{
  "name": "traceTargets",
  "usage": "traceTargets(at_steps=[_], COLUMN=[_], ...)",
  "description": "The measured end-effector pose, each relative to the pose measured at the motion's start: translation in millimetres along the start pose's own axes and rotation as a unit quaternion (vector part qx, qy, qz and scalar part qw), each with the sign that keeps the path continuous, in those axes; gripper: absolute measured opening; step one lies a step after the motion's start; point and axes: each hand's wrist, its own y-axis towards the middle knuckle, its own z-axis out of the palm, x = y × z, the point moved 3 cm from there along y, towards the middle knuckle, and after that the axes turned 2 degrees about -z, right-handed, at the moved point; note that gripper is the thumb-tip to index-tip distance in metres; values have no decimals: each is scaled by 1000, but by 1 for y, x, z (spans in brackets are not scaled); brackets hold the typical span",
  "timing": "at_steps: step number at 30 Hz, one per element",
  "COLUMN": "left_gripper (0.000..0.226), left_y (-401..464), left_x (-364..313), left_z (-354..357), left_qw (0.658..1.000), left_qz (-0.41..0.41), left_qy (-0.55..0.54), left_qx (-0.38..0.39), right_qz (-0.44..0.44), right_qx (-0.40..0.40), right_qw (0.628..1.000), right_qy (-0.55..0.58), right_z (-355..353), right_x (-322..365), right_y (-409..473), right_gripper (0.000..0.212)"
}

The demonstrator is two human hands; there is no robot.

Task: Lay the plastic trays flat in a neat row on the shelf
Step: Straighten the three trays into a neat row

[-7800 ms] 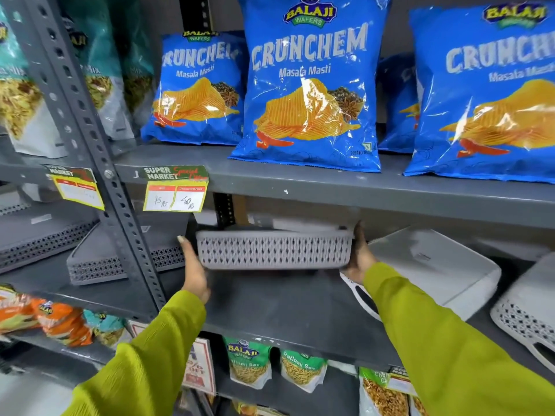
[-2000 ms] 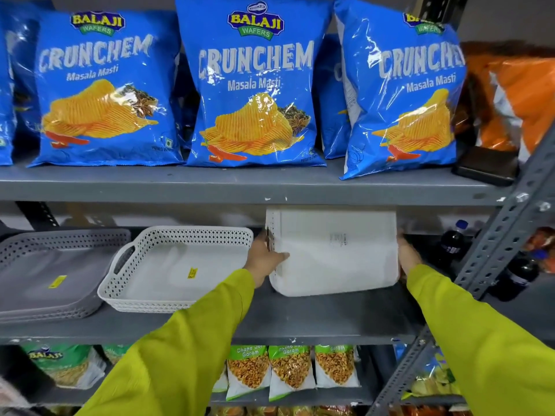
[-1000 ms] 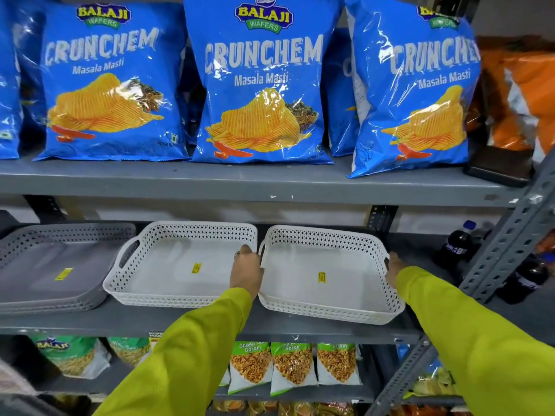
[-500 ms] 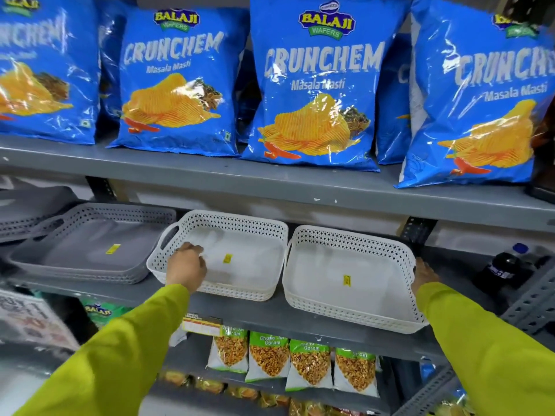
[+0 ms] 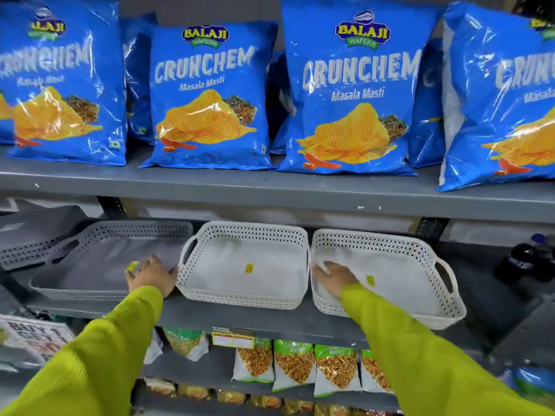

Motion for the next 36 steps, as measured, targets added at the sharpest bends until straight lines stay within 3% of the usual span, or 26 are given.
traceTargets(at_steps=[4,9,13,19,36], left_gripper=[58,26,32,32,28], left_y=[14,14,14,29,30], left_x=[5,-9,-10,-3,16], left_z=[2,4,15,20,17], left_qw=[993,981,978,972,961], left_qz=[52,114,117,158,256], left_qy=[-5,-88,-110,-114,-77], left_qx=[105,128,132,131,66], right_qz=[63,112,132,133,33], right_qx=[52,1,-17,-12,-74], right_qw=[996,987,983,982,979], right_qy=[-30,-115,-127,-137,-185], right_z=[40,55,61,62,55], right_x=[28,37,43,48,32], right_y=[-8,-9,-7,-7,-20], right_gripper=[84,59,47,52,44])
